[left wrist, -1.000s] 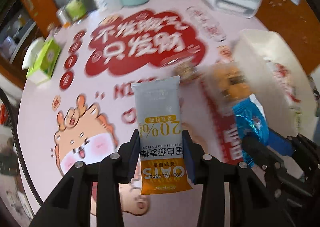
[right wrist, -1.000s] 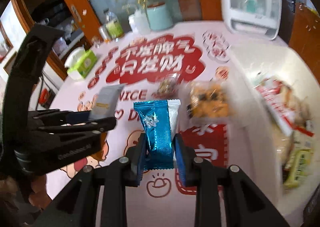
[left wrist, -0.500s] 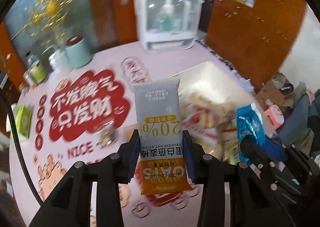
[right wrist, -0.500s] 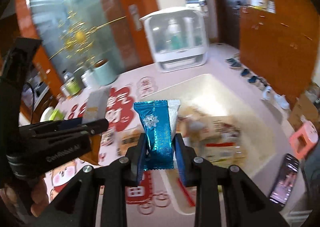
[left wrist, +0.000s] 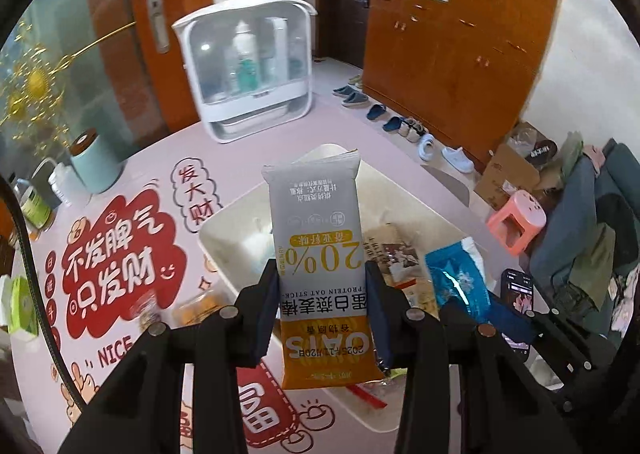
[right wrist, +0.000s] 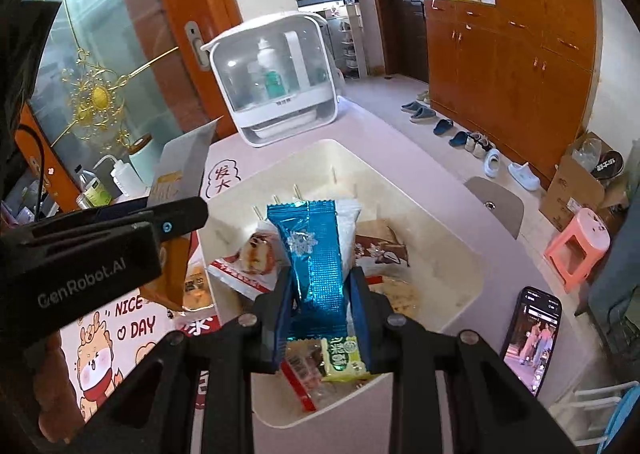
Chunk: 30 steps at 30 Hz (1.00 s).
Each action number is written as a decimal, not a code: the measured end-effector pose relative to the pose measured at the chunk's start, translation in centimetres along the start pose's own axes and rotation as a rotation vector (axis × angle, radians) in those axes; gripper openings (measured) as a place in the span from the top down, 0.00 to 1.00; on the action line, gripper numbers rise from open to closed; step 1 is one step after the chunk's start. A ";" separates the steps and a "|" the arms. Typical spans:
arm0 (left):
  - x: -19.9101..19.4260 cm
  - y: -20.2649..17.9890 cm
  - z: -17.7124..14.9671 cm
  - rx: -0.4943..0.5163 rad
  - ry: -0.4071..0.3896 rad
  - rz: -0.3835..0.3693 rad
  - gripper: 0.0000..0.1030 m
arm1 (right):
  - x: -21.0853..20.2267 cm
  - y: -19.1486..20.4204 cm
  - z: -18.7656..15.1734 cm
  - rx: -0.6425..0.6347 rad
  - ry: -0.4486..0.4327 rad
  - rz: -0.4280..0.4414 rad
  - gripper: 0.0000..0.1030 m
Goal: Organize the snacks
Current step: 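Carry the oats bar into the bin with the left tool while right drops blue wrapper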
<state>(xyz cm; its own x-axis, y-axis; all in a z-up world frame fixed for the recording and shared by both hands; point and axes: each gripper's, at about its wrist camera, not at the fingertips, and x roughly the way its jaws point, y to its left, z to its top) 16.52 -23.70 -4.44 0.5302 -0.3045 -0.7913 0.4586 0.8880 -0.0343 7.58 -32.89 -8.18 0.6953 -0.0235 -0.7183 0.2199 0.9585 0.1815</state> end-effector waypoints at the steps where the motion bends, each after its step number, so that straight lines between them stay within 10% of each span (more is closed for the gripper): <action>1: 0.3 -0.4 0.1 0.010 0.001 0.000 0.62 | 0.2 -0.1 0.0 0.002 0.003 -0.004 0.73; 25: 3.2 -1.0 0.2 0.063 0.043 0.024 0.58 | 2.4 -1.5 0.0 0.046 0.078 -0.056 0.68; 30: 2.2 -0.4 -0.1 0.057 0.007 0.037 0.25 | 2.0 -1.4 -0.2 0.058 0.067 -0.057 0.56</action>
<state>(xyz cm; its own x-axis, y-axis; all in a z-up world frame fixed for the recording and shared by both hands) 17.42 -24.72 -6.18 0.5428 -0.2689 -0.7957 0.4783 0.8777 0.0297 8.53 -34.26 -9.99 0.6332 -0.0567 -0.7719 0.2982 0.9382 0.1758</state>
